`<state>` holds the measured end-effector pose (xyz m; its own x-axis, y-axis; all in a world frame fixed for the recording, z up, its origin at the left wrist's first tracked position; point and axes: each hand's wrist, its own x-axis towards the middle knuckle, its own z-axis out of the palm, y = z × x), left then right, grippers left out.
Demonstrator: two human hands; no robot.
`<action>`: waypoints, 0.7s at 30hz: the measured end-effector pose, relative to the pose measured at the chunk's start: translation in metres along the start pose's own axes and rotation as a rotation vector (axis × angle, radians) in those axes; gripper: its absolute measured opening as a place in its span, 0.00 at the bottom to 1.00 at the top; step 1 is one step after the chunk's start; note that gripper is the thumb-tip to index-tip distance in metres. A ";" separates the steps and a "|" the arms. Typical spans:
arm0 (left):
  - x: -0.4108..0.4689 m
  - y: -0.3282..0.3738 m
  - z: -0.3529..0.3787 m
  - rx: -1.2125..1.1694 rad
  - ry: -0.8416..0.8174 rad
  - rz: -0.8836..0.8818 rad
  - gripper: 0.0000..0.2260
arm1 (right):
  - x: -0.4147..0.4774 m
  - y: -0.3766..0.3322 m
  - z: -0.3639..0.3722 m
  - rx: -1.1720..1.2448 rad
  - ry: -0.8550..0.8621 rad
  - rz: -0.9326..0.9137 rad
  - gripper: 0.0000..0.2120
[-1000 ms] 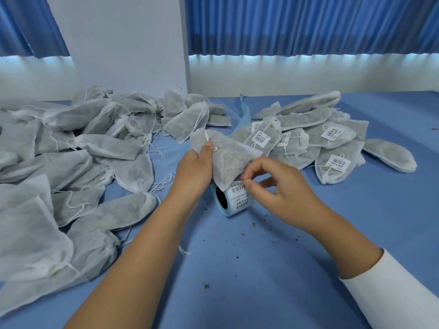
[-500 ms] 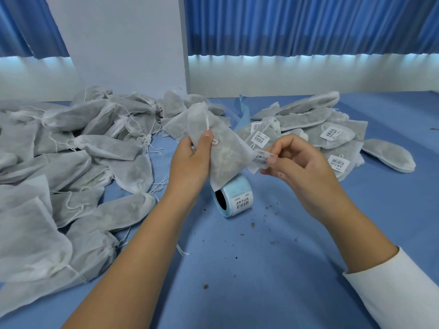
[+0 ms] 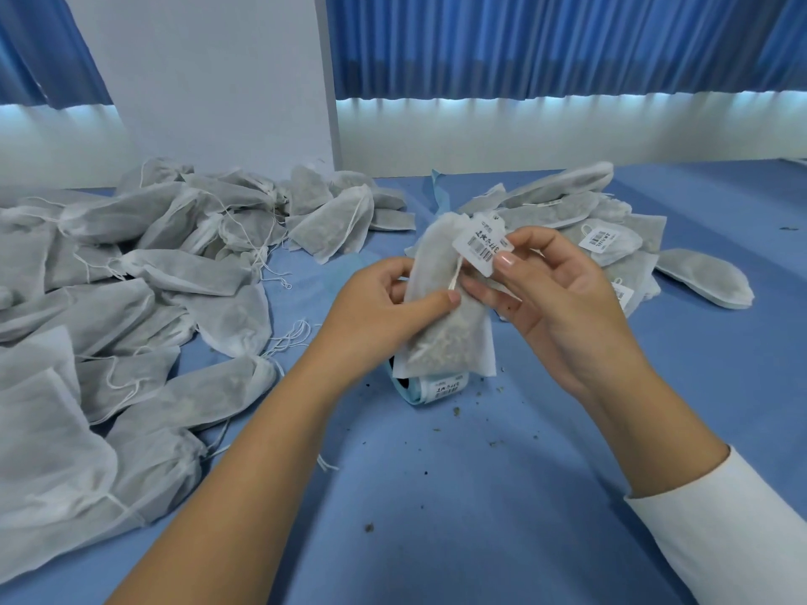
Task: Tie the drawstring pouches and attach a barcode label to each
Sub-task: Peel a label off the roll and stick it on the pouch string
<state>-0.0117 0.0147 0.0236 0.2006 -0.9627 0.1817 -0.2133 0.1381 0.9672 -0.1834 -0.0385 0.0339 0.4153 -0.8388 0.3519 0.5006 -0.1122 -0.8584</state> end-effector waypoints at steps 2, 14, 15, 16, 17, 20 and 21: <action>0.001 0.000 -0.001 -0.010 0.004 -0.011 0.16 | 0.000 -0.001 -0.002 -0.164 0.030 -0.032 0.05; -0.003 0.002 0.000 -0.019 -0.075 -0.027 0.19 | 0.001 0.013 -0.004 -0.470 0.100 -0.029 0.14; -0.003 0.002 0.000 -0.016 -0.077 -0.023 0.18 | 0.000 0.015 -0.004 -0.473 0.112 -0.036 0.14; -0.004 0.003 0.001 -0.014 -0.076 -0.019 0.18 | 0.000 0.016 -0.003 -0.479 0.121 -0.045 0.14; -0.005 0.004 0.002 -0.010 -0.067 -0.015 0.17 | -0.001 0.017 -0.003 -0.489 0.128 -0.056 0.14; -0.006 0.008 0.007 0.027 0.045 -0.013 0.15 | -0.001 0.018 0.000 -0.519 0.146 -0.087 0.15; -0.006 0.008 0.008 0.028 0.082 -0.009 0.14 | -0.002 0.018 0.001 -0.535 0.160 -0.097 0.15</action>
<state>-0.0223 0.0197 0.0293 0.2804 -0.9414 0.1877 -0.2376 0.1214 0.9638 -0.1746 -0.0388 0.0179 0.2458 -0.8768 0.4132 0.0592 -0.4119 -0.9093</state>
